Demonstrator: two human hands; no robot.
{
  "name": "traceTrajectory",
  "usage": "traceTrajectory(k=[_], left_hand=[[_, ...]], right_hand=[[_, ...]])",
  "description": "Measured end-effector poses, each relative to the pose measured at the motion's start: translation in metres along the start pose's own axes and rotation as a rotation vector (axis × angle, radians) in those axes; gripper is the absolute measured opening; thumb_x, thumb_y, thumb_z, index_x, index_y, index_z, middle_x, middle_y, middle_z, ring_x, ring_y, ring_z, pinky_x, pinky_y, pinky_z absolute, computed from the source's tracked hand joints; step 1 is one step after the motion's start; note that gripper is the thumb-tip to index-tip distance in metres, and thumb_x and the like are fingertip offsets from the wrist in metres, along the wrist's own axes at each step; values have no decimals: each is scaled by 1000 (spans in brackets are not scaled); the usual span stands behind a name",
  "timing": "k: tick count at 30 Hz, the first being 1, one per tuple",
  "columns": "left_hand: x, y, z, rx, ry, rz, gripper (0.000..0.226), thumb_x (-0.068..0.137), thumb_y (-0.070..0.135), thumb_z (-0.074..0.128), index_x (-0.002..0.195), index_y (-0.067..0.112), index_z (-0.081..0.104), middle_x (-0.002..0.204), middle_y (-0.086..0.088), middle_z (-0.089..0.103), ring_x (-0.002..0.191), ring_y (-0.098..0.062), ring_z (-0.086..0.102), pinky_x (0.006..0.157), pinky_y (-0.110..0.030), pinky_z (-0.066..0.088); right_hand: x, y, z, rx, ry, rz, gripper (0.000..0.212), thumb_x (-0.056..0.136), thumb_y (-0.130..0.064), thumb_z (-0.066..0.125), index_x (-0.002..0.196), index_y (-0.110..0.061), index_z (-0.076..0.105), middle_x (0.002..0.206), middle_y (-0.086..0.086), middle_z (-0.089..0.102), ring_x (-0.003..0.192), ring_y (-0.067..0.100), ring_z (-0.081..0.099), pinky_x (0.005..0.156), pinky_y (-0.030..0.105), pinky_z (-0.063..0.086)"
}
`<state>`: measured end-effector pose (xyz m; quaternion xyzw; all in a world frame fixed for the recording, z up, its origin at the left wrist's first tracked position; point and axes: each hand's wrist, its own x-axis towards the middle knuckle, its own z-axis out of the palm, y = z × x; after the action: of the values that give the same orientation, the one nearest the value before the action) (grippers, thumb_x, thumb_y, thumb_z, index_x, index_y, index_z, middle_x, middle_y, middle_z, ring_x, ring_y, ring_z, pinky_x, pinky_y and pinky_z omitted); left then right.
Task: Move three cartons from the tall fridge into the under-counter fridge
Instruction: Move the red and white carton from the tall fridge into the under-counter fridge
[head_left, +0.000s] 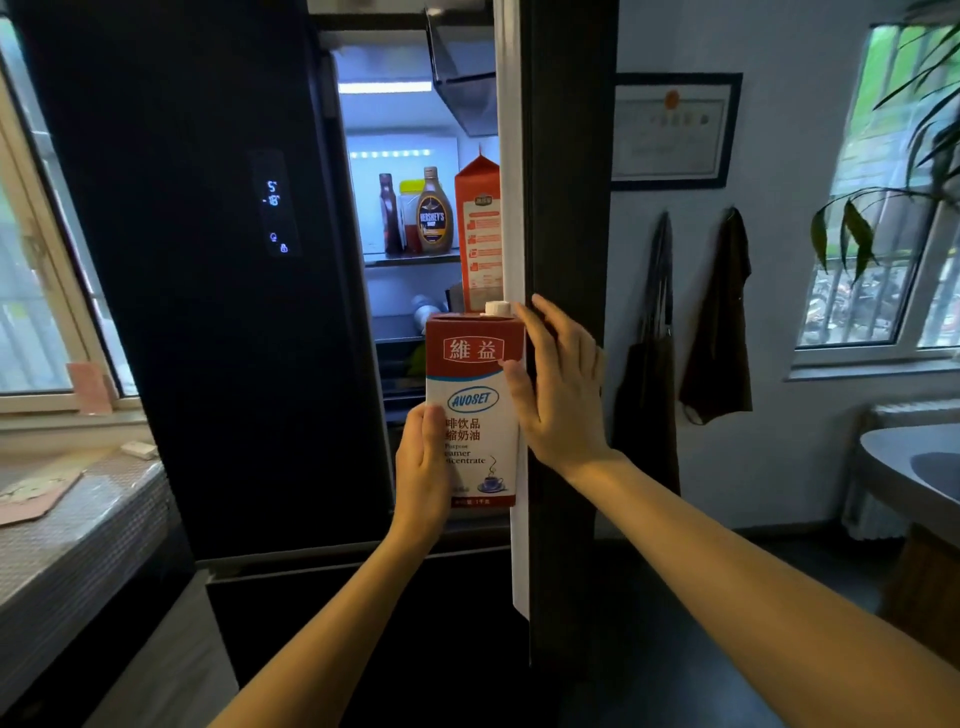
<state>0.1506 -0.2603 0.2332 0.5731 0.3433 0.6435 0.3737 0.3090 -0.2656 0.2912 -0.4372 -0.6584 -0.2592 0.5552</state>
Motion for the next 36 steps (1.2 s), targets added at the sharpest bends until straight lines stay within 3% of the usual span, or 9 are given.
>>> traceTrajectory(k=[5, 10, 13, 20, 24, 30, 33, 36], left_hand=[[-4, -2, -4, 18, 51, -10, 48, 92, 73, 43, 111, 31, 56, 106, 3, 75, 96, -13, 76, 72, -27, 62], [-8, -4, -8, 50, 111, -24, 42, 94, 66, 45, 111, 30, 55, 111, -3, 72, 97, -14, 75, 82, -39, 62], [-9, -6, -14, 61, 152, -26, 42, 94, 65, 44, 111, 28, 55, 112, -4, 72, 98, -16, 75, 83, -40, 62], [0, -15, -44, 55, 228, -40, 48, 93, 70, 47, 113, 27, 57, 107, 3, 76, 97, -13, 76, 72, -25, 61], [12, -21, -61, 56, 237, -37, 58, 86, 75, 47, 116, 27, 57, 111, 1, 75, 99, -16, 76, 76, -29, 63], [53, -44, -112, 51, 269, -69, 53, 89, 73, 46, 116, 29, 56, 110, 3, 75, 100, -16, 76, 76, -29, 62], [77, -59, -141, 48, 254, -84, 45, 92, 68, 45, 114, 30, 56, 107, 7, 76, 98, -14, 76, 72, -25, 62], [104, -72, -167, 42, 242, -92, 45, 95, 68, 44, 114, 28, 55, 107, 4, 75, 98, -13, 76, 70, -21, 61]], right_hand=[[-6, 23, 7, -34, -18, -7, 62, 107, -35, 39, 160, -10, 19, 167, 14, 20, 156, 28, 18, 125, 52, 16], [-17, 34, 24, -17, -136, 26, 76, 99, -18, 45, 162, -10, 2, 171, 13, 3, 158, 27, 1, 126, 57, 12], [-18, 36, 40, -8, -207, 26, 83, 100, -20, 50, 162, -12, -4, 171, 10, -2, 158, 23, -4, 128, 51, 7], [-19, 28, 93, 60, -348, 71, 78, 108, -40, 39, 160, -22, -16, 171, 3, -15, 157, 18, -12, 128, 48, 6], [-17, 16, 117, 87, -392, 75, 85, 107, -39, 42, 159, -24, -23, 168, 0, -25, 156, 19, -17, 127, 48, 8], [-4, -12, 183, -31, -426, 68, 88, 100, -51, 32, 157, -21, -28, 165, 5, -32, 155, 27, -20, 126, 52, 6], [1, -24, 224, -116, -412, 96, 95, 100, -43, 45, 158, -17, -26, 165, 10, -31, 155, 31, -20, 126, 55, 8], [8, -32, 263, -191, -398, 105, 95, 98, -44, 45, 159, -14, -22, 166, 14, -27, 155, 34, -17, 125, 58, 9]])
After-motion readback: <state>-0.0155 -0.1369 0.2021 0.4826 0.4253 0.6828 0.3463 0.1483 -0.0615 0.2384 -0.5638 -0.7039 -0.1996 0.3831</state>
